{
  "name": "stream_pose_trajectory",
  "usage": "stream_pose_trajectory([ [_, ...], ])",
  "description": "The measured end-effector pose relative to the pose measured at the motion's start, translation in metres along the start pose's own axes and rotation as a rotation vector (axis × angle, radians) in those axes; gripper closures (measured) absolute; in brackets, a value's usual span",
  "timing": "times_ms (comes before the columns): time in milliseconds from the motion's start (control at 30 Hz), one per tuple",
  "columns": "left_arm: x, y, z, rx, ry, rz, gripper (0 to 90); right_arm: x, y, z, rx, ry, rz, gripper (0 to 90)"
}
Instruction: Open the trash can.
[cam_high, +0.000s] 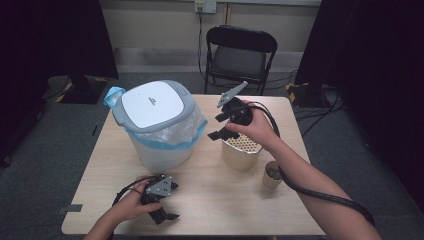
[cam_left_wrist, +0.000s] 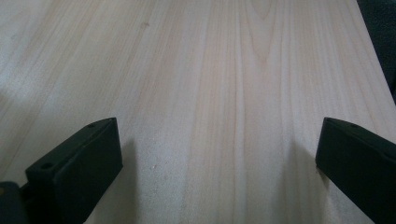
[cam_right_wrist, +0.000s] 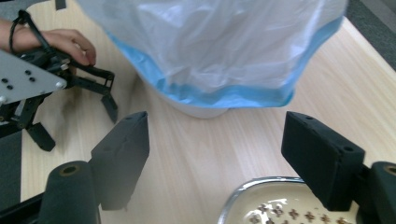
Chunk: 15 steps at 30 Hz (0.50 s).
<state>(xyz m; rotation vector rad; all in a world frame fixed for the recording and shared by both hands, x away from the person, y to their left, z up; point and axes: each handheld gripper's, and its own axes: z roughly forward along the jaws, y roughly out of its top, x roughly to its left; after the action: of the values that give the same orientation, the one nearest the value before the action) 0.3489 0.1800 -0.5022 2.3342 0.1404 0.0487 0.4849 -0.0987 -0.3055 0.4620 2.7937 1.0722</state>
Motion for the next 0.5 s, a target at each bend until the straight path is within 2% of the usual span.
stream_pose_trajectory([
  [200,0.000,0.000,0.000,0.002,0.001,0.004,0.0,-0.013,0.007,-0.005,0.009,-0.034,0.020,23.4],
  [500,0.000,0.000,0.000,0.000,0.000,0.000,0.0,-0.030,0.017,-0.008,0.015,-0.052,0.043,23.4],
])
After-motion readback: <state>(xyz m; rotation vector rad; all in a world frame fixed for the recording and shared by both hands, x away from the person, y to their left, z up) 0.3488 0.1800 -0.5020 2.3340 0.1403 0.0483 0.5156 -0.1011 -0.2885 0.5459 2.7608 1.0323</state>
